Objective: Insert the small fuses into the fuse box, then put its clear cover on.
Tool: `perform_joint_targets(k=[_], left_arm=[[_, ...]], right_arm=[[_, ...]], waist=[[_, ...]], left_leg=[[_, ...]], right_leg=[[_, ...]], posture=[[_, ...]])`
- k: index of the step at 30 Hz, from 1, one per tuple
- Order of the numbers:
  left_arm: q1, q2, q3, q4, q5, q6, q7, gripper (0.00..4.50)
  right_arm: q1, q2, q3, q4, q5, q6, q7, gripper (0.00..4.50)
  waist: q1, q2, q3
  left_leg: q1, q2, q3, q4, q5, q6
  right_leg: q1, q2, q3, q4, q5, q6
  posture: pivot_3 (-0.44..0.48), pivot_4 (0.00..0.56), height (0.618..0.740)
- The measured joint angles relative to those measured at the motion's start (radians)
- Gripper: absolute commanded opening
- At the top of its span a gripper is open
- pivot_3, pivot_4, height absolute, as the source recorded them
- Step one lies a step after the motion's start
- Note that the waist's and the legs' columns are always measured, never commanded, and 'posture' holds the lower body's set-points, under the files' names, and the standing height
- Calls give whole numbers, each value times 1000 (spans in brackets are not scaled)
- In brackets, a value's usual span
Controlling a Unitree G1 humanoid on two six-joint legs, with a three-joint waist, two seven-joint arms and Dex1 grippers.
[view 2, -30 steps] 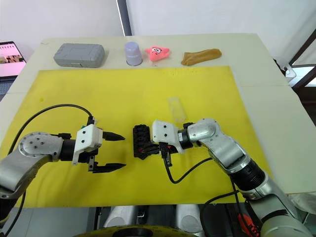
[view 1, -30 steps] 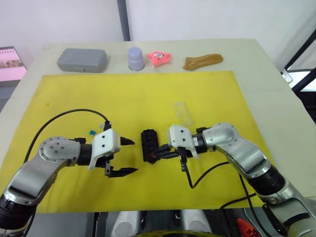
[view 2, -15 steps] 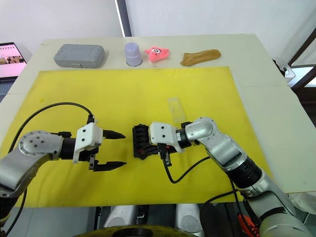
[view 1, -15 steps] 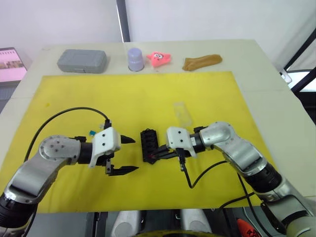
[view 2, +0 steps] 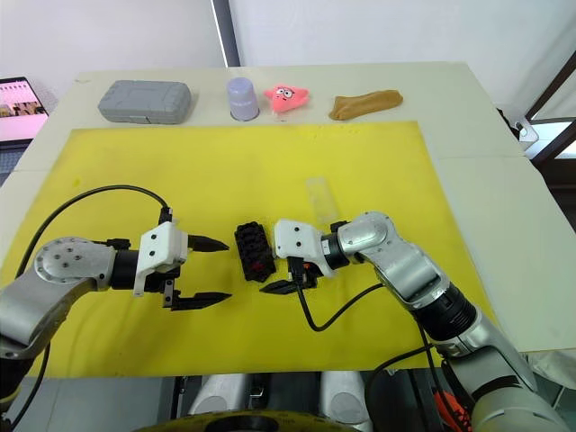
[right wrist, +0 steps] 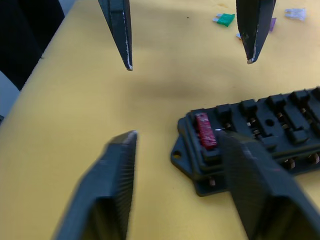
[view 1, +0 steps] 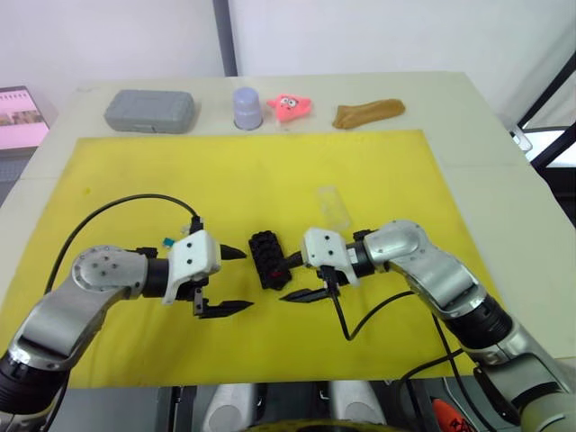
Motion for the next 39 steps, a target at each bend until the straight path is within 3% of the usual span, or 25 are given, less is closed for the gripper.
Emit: perform_joint_targets(k=[13, 16, 19, 20, 39], left_arm=[[0, 0, 0, 3, 3, -1, 4, 4500], [0, -1, 0, 10, 3, -3, 4, 4500], [-11, -3, -6, 34, 12, -8, 4, 4500], [-14, -4, -8, 39, 15, -10, 4, 4500], [-17, -12, -8, 63, 27, -28, 22, 4500]], right_arm=[[-54, -2, -80, -22, 82, 80, 3, 2487], [-65, -1, -86, -22, 93, 91, 2, 1643], [-64, 19, -81, -18, 93, 81, 1, 300], [-64, 26, -78, -15, 92, 76, 1, 38], [-45, 51, 8, 135, 1, -118, 20, 38]], waist=[[0, 0, 0], [0, 0, 0], [0, 0, 0], [0, 0, 0], [-1, 0, 0]], left_leg=[[0, 0, 0, 0, 0, 0], [0, 0, 0, 0, 0, 1], [0, 0, 0, 0, -1, 1], [0, 0, 0, 0, -1, 1], [0, 0, 0, 0, 0, -1]], right_leg=[[0, 0, 0, 0, 0, 0], [0, 0, 0, 0, 0, 0], [-1, 0, 0, 0, 0, 0], [-1, 0, 0, 0, 0, 0], [0, 0, 0, 0, 0, 0]], posture=[[0, 150, 731], [0, 150, 731], [0, 150, 731], [0, 150, 731], [0, 150, 731]])
